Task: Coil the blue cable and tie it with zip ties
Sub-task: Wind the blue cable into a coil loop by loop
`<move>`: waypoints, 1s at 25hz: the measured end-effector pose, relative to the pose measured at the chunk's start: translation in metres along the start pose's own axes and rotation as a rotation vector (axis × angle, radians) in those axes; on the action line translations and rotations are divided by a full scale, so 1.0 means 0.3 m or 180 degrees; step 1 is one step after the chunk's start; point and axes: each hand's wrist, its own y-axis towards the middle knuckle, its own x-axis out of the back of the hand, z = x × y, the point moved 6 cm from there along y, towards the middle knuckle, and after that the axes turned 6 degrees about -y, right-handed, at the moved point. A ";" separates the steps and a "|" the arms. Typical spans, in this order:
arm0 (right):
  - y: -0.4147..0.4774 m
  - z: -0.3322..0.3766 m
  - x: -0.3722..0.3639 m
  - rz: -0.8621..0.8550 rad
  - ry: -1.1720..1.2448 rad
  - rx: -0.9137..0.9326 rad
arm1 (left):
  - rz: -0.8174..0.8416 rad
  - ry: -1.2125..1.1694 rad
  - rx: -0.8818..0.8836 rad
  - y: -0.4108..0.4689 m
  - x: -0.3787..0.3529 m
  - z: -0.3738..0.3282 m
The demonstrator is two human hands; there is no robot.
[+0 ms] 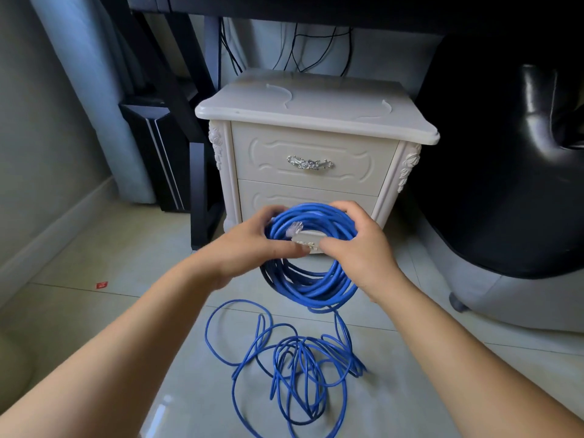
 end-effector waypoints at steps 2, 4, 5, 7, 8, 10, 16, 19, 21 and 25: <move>0.001 0.013 -0.002 0.0308 -0.0609 0.0195 | 0.0347 0.0324 -0.0008 -0.007 -0.019 0.002; -0.011 0.026 -0.020 0.0626 -0.1153 0.0342 | 0.0545 0.0982 -0.0188 -0.020 -0.069 -0.012; -0.020 0.034 -0.033 0.0736 -0.1378 0.0419 | 0.0413 0.1437 -0.0337 -0.021 -0.085 -0.020; -0.037 0.056 -0.056 0.0797 -0.1632 0.0608 | -0.0157 0.2152 -0.0696 -0.016 -0.085 -0.041; -0.040 0.066 -0.059 0.0774 -0.1629 0.0649 | -0.0402 0.2238 -0.0793 -0.016 -0.078 -0.053; -0.029 0.067 -0.040 0.0690 -0.1323 0.0495 | -0.0668 0.2149 -0.0888 -0.007 -0.065 -0.063; -0.018 -0.006 -0.018 0.0954 0.0282 -0.0295 | -0.1136 0.0982 -0.0389 0.000 -0.009 -0.024; -0.031 -0.023 -0.050 0.0822 0.0917 -0.0508 | -0.1485 0.0014 -0.0153 0.001 0.029 0.011; -0.043 -0.025 -0.083 0.0877 0.1237 -0.0595 | -0.1726 -0.0543 -0.0094 -0.003 0.043 0.010; -0.050 -0.072 -0.112 0.0343 0.1825 -0.1013 | -0.1644 -0.0944 0.0080 -0.016 -0.020 0.016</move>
